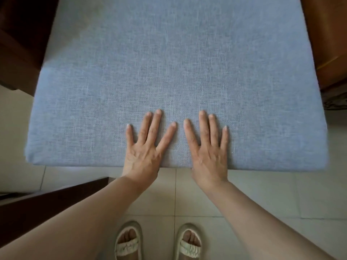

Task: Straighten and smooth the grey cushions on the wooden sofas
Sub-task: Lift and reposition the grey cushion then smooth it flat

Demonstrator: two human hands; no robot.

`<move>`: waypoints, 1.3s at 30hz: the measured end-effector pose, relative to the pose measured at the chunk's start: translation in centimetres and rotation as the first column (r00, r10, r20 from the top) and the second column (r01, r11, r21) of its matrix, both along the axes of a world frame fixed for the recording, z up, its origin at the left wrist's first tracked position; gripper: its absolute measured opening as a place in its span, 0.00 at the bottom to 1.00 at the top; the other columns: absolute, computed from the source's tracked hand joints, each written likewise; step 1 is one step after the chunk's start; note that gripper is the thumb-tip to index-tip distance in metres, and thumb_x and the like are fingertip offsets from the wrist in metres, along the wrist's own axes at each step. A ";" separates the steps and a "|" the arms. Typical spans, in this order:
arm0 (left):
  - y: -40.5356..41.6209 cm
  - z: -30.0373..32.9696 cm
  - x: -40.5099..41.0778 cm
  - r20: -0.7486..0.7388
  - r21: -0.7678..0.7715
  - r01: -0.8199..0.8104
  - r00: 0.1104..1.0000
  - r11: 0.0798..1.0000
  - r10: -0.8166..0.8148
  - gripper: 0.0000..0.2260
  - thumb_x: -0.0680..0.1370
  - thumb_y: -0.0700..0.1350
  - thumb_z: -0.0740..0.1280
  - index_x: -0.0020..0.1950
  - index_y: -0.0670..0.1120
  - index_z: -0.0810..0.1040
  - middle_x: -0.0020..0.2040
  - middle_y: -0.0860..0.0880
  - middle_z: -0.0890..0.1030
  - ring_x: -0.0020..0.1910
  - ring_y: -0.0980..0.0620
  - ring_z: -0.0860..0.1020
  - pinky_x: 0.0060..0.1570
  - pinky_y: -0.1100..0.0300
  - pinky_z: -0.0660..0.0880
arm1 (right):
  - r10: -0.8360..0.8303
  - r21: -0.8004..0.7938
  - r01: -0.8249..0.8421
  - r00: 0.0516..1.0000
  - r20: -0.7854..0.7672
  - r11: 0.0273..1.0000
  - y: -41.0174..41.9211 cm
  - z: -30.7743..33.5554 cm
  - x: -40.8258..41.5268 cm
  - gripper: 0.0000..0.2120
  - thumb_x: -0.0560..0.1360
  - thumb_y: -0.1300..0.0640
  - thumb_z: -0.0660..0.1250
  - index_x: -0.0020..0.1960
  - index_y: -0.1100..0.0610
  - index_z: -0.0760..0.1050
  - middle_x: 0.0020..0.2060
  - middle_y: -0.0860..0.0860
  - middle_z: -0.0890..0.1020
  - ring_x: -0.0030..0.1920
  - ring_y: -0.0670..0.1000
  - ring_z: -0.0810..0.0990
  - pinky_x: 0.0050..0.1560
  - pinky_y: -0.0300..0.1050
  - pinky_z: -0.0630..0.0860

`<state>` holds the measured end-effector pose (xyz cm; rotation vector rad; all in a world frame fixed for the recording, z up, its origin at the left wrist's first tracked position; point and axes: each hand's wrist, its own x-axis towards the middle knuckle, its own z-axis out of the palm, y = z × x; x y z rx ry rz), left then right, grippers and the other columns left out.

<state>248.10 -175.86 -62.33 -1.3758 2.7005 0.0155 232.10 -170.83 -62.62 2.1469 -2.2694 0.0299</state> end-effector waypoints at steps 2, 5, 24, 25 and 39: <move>-0.3 -0.6 0.2 -0.027 -0.053 0.028 0.999 0.998 -0.029 0.56 0.57 0.35 0.75 0.77 0.52 0.47 0.77 0.41 0.50 0.75 0.39 0.52 0.65 0.35 0.53 | -0.004 -0.059 0.004 1.000 -0.001 0.998 -0.2 -0.5 -0.1 0.43 0.65 0.62 0.63 0.77 0.52 0.50 0.76 0.60 0.51 0.75 0.62 0.50 0.71 0.65 0.46; -1.4 -0.3 -0.3 -0.027 -0.053 0.030 0.999 0.998 -0.032 0.56 0.57 0.34 0.74 0.77 0.53 0.47 0.78 0.42 0.51 0.75 0.40 0.52 0.65 0.33 0.57 | -0.017 -0.079 0.018 1.000 0.009 0.997 -1.0 -0.4 -0.5 0.40 0.66 0.63 0.60 0.76 0.52 0.51 0.75 0.60 0.52 0.75 0.62 0.51 0.71 0.65 0.49; -17.8 1.0 -7.2 0.125 0.034 -0.095 0.988 0.995 0.090 0.54 0.72 0.38 0.67 0.68 0.58 0.20 0.71 0.48 0.24 0.74 0.44 0.31 0.70 0.36 0.43 | -0.045 -0.036 0.044 0.998 -0.032 0.998 -18.4 -0.3 -5.6 0.40 0.69 0.64 0.59 0.75 0.50 0.44 0.76 0.60 0.49 0.75 0.64 0.48 0.70 0.65 0.40; -17.9 0.8 -7.3 0.148 0.040 -0.099 0.985 0.994 0.092 0.54 0.72 0.38 0.67 0.67 0.57 0.19 0.70 0.48 0.22 0.73 0.44 0.30 0.69 0.35 0.43 | -0.048 -0.036 0.047 0.998 -0.043 0.998 -18.5 -0.5 -5.6 0.41 0.69 0.63 0.59 0.75 0.50 0.42 0.75 0.60 0.47 0.74 0.64 0.46 0.70 0.65 0.38; -18.0 1.9 -6.6 0.174 0.041 -0.052 0.984 0.998 0.044 0.56 0.71 0.47 0.72 0.69 0.58 0.21 0.73 0.48 0.27 0.75 0.44 0.34 0.70 0.36 0.47 | -0.026 0.227 0.039 0.998 -0.061 0.973 -18.1 2.1 -5.6 0.51 0.74 0.59 0.67 0.74 0.49 0.27 0.73 0.57 0.29 0.73 0.62 0.30 0.71 0.63 0.34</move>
